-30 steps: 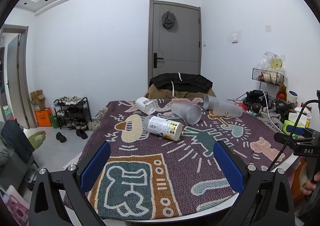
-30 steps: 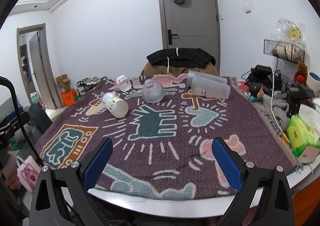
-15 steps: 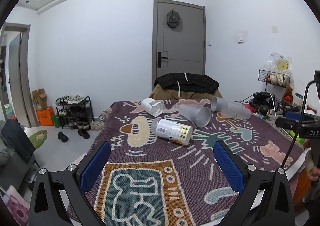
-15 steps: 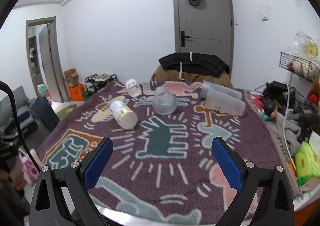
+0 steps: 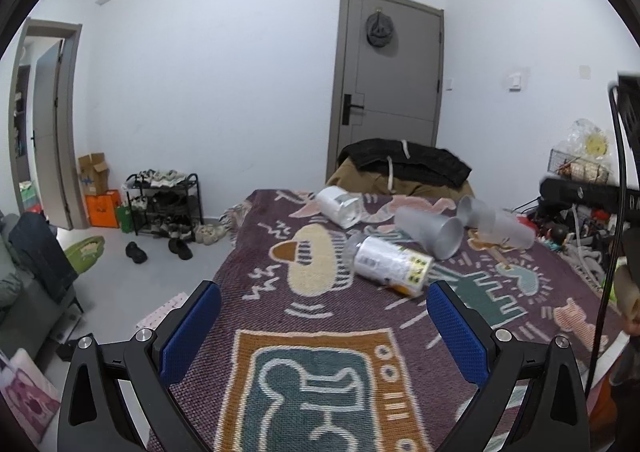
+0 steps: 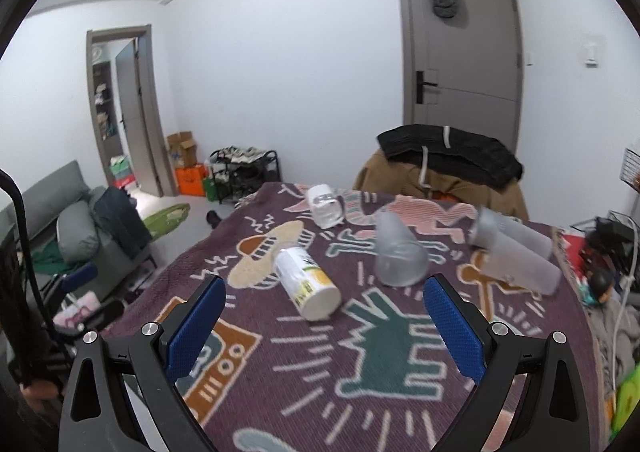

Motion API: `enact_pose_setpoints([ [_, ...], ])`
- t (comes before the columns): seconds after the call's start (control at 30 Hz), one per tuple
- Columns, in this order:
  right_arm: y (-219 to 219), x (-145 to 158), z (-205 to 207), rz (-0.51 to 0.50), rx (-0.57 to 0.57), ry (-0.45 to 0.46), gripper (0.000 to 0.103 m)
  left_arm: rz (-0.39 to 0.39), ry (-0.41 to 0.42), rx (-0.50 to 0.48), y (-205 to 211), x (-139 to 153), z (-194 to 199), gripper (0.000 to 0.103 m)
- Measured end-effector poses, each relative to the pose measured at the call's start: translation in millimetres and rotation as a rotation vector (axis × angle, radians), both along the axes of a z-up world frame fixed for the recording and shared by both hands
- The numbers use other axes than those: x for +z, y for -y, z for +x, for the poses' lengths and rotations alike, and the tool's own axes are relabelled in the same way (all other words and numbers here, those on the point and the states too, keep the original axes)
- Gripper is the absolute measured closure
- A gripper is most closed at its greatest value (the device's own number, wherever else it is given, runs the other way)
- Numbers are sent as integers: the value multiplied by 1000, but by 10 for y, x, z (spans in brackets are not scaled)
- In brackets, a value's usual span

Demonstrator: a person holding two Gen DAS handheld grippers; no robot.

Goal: Flip cup upside down
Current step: 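Move the right tool to the lying labeled bottle and grasp it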

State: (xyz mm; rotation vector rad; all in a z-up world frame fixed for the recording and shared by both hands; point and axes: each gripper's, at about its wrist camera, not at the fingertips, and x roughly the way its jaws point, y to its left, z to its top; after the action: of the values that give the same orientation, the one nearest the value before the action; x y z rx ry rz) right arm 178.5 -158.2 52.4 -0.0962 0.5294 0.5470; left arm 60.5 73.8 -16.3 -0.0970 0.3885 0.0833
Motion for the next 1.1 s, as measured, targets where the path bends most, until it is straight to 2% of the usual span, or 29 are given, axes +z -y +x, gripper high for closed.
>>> enact_pose_setpoints([
  [0.13, -280, -42, 194, -17, 17, -18, 4, -21, -49, 30, -168, -160, 109, 0],
  [0.37, -696, -228, 513, -105, 60, -59, 4, -43, -91, 82, -426, -285, 196, 0],
  [0.6, -1080, -559, 793, -275, 97, -83, 4, -80, -115, 131, -685, -295, 272, 0],
  [1.1, -1543, -1253, 1330, -535, 173, -216, 4, -222, -157, 179, -1034, -574, 296, 0],
])
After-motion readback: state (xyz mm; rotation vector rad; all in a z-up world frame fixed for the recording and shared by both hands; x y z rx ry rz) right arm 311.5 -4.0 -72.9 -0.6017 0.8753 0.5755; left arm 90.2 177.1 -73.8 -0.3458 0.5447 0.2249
